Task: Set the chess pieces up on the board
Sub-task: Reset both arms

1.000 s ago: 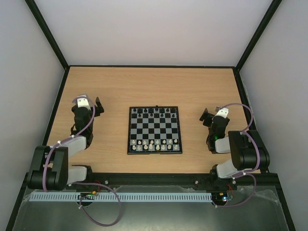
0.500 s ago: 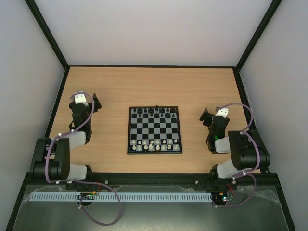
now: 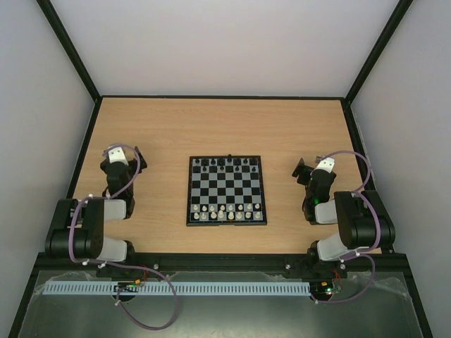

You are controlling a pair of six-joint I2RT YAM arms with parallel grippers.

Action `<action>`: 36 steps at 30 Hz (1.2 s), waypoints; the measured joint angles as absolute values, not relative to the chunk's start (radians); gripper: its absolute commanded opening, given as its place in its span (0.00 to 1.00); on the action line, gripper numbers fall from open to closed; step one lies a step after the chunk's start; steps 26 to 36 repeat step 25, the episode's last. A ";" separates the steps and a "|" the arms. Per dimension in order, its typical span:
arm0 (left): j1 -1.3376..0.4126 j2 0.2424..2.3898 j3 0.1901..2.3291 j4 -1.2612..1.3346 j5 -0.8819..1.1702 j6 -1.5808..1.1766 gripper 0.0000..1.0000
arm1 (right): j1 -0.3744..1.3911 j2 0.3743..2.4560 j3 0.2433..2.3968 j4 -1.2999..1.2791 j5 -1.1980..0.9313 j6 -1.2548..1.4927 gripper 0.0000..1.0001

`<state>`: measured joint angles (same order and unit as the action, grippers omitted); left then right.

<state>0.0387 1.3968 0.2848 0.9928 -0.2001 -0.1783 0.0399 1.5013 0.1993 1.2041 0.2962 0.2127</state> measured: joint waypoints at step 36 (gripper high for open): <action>0.010 1.522 0.259 1.118 -0.068 -0.070 1.00 | 0.041 1.504 0.201 1.204 0.296 0.212 0.98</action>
